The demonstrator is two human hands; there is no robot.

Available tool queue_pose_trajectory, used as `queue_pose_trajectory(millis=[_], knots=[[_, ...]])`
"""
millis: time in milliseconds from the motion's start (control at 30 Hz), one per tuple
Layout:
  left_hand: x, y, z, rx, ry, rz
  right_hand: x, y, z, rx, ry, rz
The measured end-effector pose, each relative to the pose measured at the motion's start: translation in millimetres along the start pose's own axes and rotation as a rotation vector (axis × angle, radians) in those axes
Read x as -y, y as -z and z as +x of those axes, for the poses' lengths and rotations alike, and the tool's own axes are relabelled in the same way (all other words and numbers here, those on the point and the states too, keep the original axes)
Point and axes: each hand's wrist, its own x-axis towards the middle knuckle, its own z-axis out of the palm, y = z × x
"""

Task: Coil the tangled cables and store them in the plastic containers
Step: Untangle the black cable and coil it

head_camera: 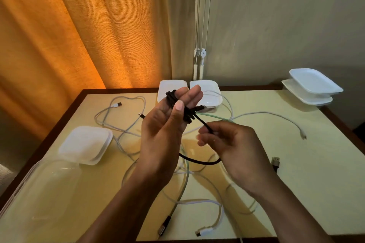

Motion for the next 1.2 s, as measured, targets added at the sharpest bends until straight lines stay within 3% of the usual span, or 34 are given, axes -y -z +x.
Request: queue_pose_trajectory(millis=[100,167,233,300,367,467,533,667,767,933,1067,1200], knots=[[5.9,1.4,5.0,-0.006,0.044,-0.018,10.9,-7.3,-5.4,0.037,-0.287,0.689],[7.0,2.2,8.7,-0.025,0.058,-0.06,16.3,-10.1,-8.1,0.084,-0.386,0.908],[4.0,3.9,12.0,-0.046,0.079,-0.11,18.2,-8.0,-8.7,0.145,-0.432,0.968],[1.3,7.3,13.3,-0.059,0.083,-0.124,17.0,-3.0,-7.9,0.193,-0.426,0.819],[1.2,12.2,12.1,-0.054,0.064,-0.052,12.9,1.0,-7.0,0.212,-0.302,0.394],[6.7,24.4,6.1,-0.008,-0.043,0.358,10.2,4.1,-10.9,0.296,0.049,-0.289],[11.4,34.6,1.0,0.07,-0.037,0.639,10.5,7.9,-13.3,0.312,0.177,-0.459],[9.9,44.2,-3.2,0.36,0.244,0.894,7.4,24.2,-9.3,0.247,0.398,-0.666],[-0.1,42.1,-4.5,0.578,0.396,0.934,3.0,42.6,-2.5,0.173,0.565,-0.716],[-12.5,32.6,-8.2,0.706,0.524,0.55,-5.7,47.4,4.7,0.044,0.629,-0.427],[-12.8,28.0,-8.2,0.651,0.402,0.478,-10.7,42.5,8.9,0.009,0.485,-0.226],[-10.3,19.6,-10.7,0.506,0.376,0.26,-4.7,35.9,3.6,0.215,0.216,0.111]])
